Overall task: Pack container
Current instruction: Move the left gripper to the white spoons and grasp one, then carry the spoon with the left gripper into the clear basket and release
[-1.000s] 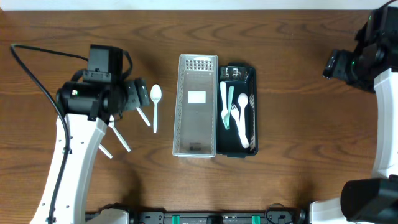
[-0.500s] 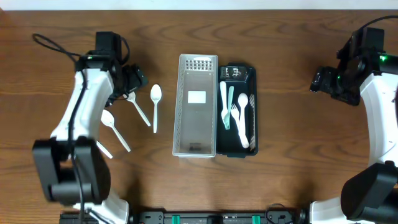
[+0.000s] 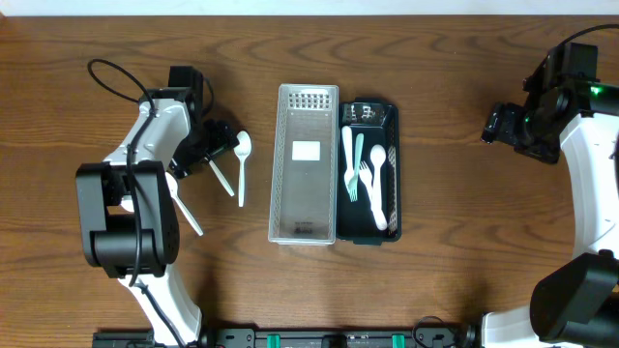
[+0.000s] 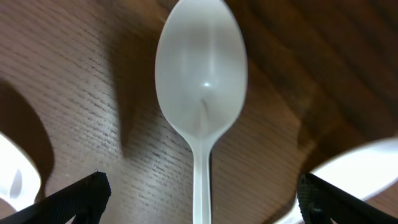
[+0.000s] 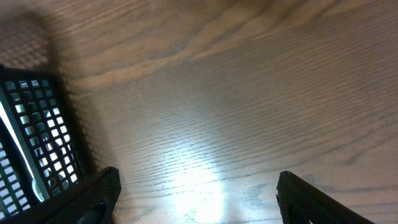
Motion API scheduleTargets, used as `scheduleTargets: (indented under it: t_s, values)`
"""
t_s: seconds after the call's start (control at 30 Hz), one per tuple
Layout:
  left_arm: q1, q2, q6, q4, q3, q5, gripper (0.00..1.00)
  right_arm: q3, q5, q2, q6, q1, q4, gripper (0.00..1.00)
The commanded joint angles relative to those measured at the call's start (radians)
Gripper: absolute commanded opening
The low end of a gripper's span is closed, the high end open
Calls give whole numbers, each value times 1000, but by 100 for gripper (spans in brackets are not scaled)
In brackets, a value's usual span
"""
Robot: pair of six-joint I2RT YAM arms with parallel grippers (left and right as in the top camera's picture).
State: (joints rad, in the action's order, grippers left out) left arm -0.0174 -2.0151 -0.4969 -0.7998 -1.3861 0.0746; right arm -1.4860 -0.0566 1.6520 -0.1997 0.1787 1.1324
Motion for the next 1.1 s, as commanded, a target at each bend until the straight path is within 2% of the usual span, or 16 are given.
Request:
scheduleTargets:
  t_s: [0.0,0.37,0.43,0.47,0.5,0.53,0.6,0.73,0.8,0.9,0.97,1.07]
  values:
    - [-7,-32,14,1,-9,21,98,4,-8,4,15,-2,1,84]
    - [-7,-72,25,-8,-9,50,98,4,-8,4,15,-2,6,84]
    - [-7,-72,25,-14,-9,50,90,4,-8,4,15,-2,6,84]
    - [-7,-72,24,-18,-9,50,82,4,-8,4,15,-2,6,84]
    - [-7,-72,24,-22,-9,50,79,4,-8,4,15,-2,6,84]
    - [-7,-72,24,-25,-9,50,70,4,-8,4,15,-2,6,84]
    - [-7,-72,25,-29,-9,50,57,4,-8,4,15,-2,6,84]
    - [-7,-72,24,-36,-9,50,41,4,-8,4,16,-2,6,84]
    - [-7,-72,24,-36,-9,50,28,4,-8,4,16,-2,7,84]
    - [-7,-72,24,-36,-9,50,19,4,-8,4,19,-2,7,84]
    - [-7,-72,24,-35,-9,49,9,4,-8,4,19,-2,7,84]
    - [-7,-72,24,-34,-9,49,6,4,-7,4,22,-2,7,84]
